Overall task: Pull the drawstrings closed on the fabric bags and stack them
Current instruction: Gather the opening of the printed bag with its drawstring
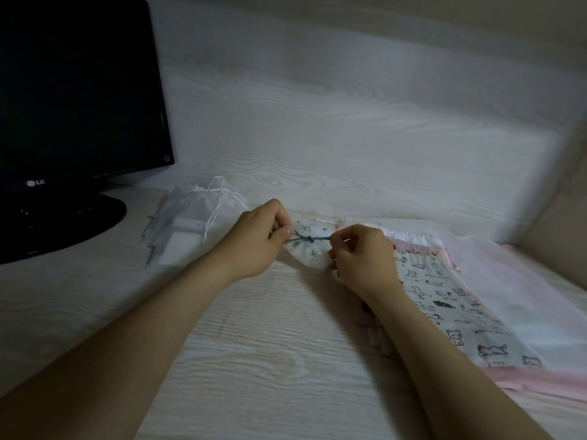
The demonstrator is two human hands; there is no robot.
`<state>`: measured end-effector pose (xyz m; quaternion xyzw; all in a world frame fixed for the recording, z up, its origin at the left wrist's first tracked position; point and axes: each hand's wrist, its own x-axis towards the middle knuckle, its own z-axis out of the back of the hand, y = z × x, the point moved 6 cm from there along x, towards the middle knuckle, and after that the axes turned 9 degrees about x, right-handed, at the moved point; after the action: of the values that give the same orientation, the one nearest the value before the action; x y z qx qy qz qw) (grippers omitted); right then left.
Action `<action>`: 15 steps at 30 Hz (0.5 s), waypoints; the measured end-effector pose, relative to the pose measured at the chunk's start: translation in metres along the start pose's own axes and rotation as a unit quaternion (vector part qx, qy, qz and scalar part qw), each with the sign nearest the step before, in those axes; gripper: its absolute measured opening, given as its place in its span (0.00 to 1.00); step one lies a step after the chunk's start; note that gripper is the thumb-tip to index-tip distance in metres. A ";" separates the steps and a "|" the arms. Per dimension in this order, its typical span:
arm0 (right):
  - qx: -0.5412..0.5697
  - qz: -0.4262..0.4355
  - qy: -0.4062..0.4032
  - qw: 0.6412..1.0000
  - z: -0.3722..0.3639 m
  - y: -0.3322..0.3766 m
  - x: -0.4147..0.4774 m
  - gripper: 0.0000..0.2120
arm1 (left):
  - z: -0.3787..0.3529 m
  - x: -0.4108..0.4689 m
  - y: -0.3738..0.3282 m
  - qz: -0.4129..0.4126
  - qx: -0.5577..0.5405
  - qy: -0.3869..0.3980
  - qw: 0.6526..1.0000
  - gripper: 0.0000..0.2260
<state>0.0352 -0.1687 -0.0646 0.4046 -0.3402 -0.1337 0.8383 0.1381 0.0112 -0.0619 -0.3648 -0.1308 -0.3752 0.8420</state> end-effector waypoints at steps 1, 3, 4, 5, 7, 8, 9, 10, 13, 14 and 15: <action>0.003 -0.002 0.002 1.000 -0.001 -0.001 0.000 0.04 | -0.001 -0.001 -0.001 -0.005 0.006 0.001 1.000 0.01; 0.006 -0.006 0.003 1.000 -0.002 -0.002 0.000 0.05 | 0.000 -0.001 -0.004 -0.023 0.017 -0.005 1.000 0.03; 0.006 -0.006 0.003 1.000 -0.002 -0.002 0.000 0.06 | 0.001 -0.001 -0.006 -0.033 0.027 -0.011 0.999 0.04; 0.006 -0.006 0.004 1.000 -0.003 -0.002 0.000 0.07 | 0.002 0.000 -0.006 -0.040 0.038 -0.015 0.998 0.05; -0.002 -0.004 0.011 1.000 -0.003 -0.002 0.000 0.07 | 0.003 0.002 -0.005 -0.039 0.056 -0.010 0.998 0.05; -0.011 -0.003 0.016 1.000 -0.003 -0.002 0.001 0.06 | 0.003 0.003 -0.002 -0.035 0.063 -0.006 0.997 0.05; -0.020 -0.001 0.021 1.000 -0.004 -0.002 0.002 0.06 | 0.002 0.003 0.001 -0.032 0.073 -0.001 0.997 0.05; -0.027 0.000 0.025 0.999 -0.004 -0.003 0.002 0.06 | 0.002 0.002 0.003 -0.032 0.090 0.006 0.995 0.05; -0.041 -0.002 0.030 0.999 -0.006 -0.003 0.004 0.06 | 0.002 -0.001 0.001 -0.057 0.160 0.008 0.985 0.07; -0.048 0.001 0.031 0.998 -0.007 -0.002 0.004 0.06 | 0.003 -0.002 0.001 -0.064 0.182 0.001 0.981 0.09; -0.056 0.005 0.032 0.998 -0.008 0.000 0.003 0.06 | 0.004 -0.002 0.001 -0.066 0.201 -0.006 0.977 0.10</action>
<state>0.0430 -0.1662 -0.0668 0.3596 -0.3075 -0.1355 0.8705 0.1378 0.0152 -0.0603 -0.1807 -0.2329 -0.3936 0.8707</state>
